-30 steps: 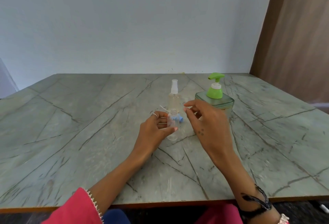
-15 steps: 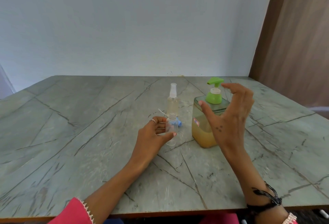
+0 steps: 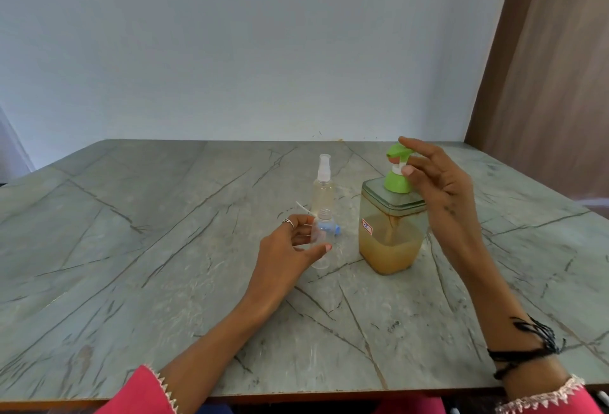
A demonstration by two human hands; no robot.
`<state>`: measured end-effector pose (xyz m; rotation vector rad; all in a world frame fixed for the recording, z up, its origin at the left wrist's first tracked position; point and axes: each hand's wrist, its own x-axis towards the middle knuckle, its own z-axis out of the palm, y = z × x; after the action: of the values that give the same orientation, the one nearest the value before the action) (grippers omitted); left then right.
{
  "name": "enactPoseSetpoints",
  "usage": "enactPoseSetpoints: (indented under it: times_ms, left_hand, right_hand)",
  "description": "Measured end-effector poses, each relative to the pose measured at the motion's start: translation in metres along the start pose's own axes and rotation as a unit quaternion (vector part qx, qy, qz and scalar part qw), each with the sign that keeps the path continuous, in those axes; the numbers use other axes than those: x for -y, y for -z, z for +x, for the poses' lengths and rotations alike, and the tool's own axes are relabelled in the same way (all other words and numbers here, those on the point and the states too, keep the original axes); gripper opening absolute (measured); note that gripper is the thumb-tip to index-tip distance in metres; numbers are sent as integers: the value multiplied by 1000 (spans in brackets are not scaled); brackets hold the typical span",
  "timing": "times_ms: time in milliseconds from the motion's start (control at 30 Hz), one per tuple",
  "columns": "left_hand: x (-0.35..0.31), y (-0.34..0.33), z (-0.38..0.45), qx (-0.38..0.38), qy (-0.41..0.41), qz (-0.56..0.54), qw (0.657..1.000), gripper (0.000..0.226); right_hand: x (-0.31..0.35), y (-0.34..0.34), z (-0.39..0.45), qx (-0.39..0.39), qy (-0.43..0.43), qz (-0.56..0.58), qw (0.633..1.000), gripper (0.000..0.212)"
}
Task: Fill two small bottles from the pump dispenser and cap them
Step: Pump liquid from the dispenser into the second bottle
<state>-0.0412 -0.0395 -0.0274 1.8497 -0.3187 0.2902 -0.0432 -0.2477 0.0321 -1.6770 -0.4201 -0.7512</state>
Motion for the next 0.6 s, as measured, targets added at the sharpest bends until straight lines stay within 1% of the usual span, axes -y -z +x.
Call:
enactPoseSetpoints:
  times_ms: [200, 400, 500, 600]
  left_hand:
    - [-5, 3, 0, -18, 3, -5, 1000, 36]
    - [-6, 6, -1, -35, 10, -15, 999, 34]
    - [-9, 7, 1, -40, 4, -12, 999, 33]
    - [-13, 7, 4, -41, -7, -10, 999, 33]
  right_hand:
    - [2, -10, -1, -20, -2, 4, 1000, 29]
    - [5, -27, -4, 13, 28, 18, 999, 27]
    - [4, -24, -1, 23, 28, 54, 998, 28]
    - [2, -19, 3, 54, 20, 91, 994, 28]
